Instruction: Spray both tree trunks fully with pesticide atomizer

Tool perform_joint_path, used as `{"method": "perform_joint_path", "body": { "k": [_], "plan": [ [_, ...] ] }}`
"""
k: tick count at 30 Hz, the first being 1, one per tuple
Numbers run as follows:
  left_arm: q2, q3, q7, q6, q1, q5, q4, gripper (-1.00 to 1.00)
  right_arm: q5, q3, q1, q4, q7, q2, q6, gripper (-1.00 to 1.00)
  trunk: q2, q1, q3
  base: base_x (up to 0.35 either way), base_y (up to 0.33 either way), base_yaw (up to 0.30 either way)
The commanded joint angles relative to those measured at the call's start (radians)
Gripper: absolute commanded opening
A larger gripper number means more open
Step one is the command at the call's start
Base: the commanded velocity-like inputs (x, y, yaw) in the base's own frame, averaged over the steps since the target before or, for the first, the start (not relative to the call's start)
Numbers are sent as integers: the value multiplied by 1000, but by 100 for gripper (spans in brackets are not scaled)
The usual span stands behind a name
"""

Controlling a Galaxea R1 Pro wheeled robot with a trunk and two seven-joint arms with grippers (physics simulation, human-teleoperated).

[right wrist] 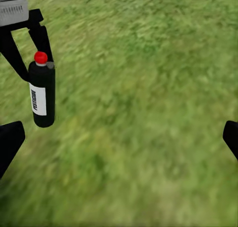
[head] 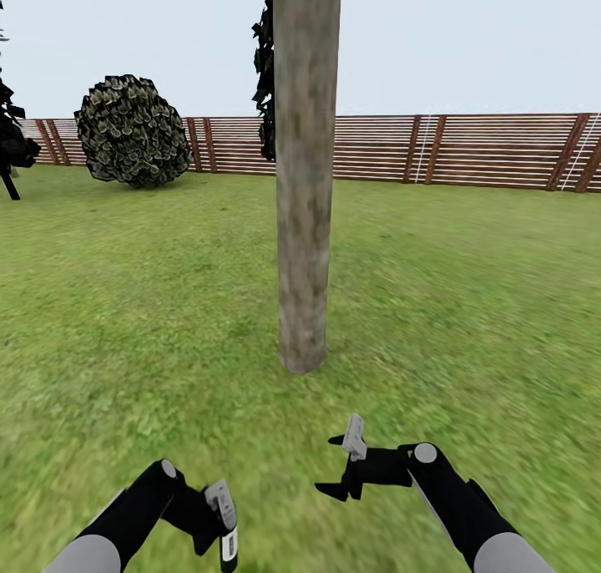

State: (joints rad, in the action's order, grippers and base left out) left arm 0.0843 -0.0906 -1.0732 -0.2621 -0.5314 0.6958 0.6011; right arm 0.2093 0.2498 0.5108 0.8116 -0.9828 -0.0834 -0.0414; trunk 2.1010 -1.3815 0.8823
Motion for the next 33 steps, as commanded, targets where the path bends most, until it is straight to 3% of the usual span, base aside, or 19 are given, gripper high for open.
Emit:
{"method": "perform_joint_path", "body": {
  "k": [1,4,5,8,11,14,15,19,24,33],
  "plan": [
    [-1,-1,-16,1,0,4,0,-100,0,0,0,0,-1,0,0,100,0,0,0,0,0,0],
    [-2,-1,-37,3,0,9,0,-100,1,0,0,0,-2,0,0,100,0,0,0,0,0,0],
    [-5,-1,-41,4,1,20,1,-100,1,0,0,0,-2,0,0,-100,0,0,0,0,0,0],
    [-11,-1,-43,7,0,55,3,-100,1,1,0,0,-2,1,0,-100,0,0,0,0,0,0],
    [-13,0,-43,12,0,59,3,-100,8,1,0,0,-2,1,0,-100,0,0,0,0,0,0],
    [-21,-1,-43,14,0,60,4,-100,37,1,0,0,-2,1,0,-100,0,0,0,0,0,0],
    [-40,-17,-44,14,1,61,18,-100,65,0,0,0,-2,1,0,-100,0,0,0,0,0,0],
    [-65,-58,-44,11,0,62,41,-100,70,2,0,0,-2,1,0,-100,0,0,0,0,0,0],
    [-98,-74,-41,5,-1,65,46,-100,71,22,0,0,-1,1,0,-100,0,0,0,0,0,0],
    [-127,-104,-35,-1,-23,66,46,-100,71,60,0,0,-1,7,0,-100,0,0,0,0,0,0]
  ]
}}
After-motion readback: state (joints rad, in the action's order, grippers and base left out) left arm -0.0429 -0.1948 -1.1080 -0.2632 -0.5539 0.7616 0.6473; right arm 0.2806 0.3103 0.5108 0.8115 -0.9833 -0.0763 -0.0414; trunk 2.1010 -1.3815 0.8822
